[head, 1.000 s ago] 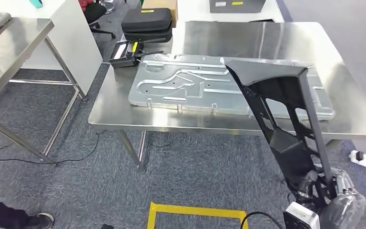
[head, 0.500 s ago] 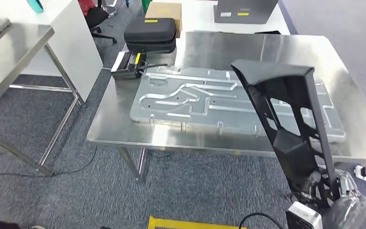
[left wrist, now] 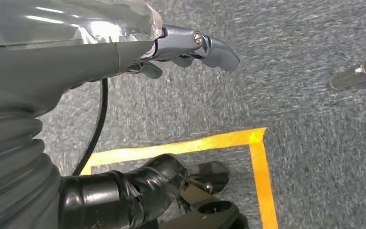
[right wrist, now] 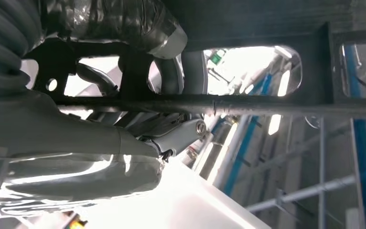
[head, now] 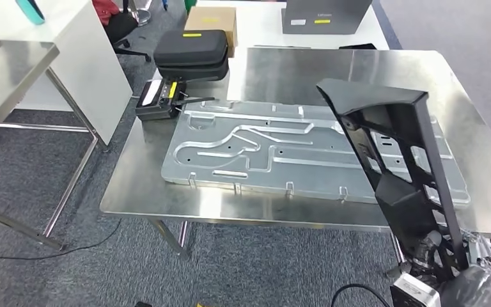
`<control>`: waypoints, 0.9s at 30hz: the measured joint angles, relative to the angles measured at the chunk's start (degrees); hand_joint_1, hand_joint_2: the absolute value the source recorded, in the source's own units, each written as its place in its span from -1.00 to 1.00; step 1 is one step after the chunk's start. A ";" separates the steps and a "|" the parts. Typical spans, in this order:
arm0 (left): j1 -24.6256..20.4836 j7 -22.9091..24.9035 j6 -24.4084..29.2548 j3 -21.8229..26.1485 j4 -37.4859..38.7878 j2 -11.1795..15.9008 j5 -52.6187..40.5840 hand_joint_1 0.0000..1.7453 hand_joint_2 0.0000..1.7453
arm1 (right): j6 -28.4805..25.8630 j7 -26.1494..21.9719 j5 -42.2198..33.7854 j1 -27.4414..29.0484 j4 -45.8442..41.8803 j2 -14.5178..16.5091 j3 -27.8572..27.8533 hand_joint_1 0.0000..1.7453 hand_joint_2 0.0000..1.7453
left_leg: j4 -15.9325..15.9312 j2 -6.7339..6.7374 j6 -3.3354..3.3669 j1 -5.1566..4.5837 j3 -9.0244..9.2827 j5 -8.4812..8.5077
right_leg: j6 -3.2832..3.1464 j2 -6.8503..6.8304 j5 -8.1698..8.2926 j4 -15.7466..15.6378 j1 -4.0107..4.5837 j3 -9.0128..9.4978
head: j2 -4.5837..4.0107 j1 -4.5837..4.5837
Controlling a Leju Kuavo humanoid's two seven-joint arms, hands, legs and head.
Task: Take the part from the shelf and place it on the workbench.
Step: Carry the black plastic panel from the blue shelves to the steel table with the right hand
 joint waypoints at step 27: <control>-0.28 0.43 1.07 -0.04 0.11 -0.14 -0.57 -1.00 1.00 | 0.01 -0.57 -0.54 -0.85 -2.61 -1.35 -3.60 1.00 1.00 | 7.24 -0.10 -2.50 1.40 -0.15 -5.88 | -0.82 -0.12 3.11 -0.27 0.08 -2.66 | 0.01 -0.43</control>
